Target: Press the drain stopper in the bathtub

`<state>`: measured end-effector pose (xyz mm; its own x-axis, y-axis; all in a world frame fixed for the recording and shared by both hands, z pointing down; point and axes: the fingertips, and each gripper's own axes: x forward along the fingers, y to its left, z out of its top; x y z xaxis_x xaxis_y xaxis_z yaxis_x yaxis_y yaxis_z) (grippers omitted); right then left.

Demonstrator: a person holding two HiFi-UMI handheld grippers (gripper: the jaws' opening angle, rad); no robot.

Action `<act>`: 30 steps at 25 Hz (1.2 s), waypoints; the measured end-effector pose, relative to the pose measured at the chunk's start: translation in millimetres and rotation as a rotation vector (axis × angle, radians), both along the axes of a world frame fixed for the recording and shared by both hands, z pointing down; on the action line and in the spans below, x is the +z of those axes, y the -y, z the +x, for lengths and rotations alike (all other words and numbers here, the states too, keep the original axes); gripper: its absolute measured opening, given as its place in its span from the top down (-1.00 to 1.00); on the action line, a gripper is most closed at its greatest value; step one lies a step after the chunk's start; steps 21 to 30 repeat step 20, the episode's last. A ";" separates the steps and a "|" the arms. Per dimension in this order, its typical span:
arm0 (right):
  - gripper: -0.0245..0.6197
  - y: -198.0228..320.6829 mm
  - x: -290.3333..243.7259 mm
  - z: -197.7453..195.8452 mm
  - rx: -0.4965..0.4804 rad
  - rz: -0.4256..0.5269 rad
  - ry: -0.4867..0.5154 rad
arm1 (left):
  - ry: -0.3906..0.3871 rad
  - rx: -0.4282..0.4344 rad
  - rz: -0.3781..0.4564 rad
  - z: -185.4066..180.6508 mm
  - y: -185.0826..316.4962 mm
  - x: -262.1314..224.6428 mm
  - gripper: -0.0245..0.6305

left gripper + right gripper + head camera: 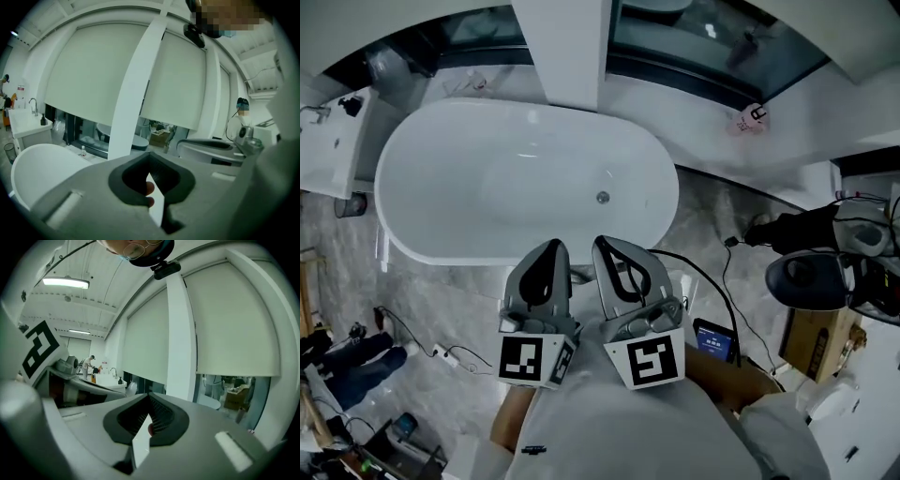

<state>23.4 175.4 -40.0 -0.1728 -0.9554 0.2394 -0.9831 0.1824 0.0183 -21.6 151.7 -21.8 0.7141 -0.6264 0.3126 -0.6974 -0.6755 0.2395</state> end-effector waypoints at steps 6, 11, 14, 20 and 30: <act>0.92 -2.9 1.4 14.1 0.020 0.039 0.095 | 0.020 0.005 -0.011 10.2 -12.4 11.8 0.93; 0.92 -9.8 -1.5 9.1 0.006 0.035 0.095 | 0.016 -0.009 -0.006 9.7 -18.3 7.4 0.93; 0.92 -5.6 -4.9 3.7 -0.003 0.032 0.094 | 0.017 0.000 -0.013 9.6 -18.4 5.7 0.93; 0.92 -24.5 6.1 -14.6 0.003 0.048 0.119 | 0.015 -0.009 -0.024 -11.9 -39.2 19.1 0.93; 0.92 -24.5 6.1 -14.6 0.003 0.048 0.119 | 0.015 -0.009 -0.024 -11.9 -39.2 19.1 0.93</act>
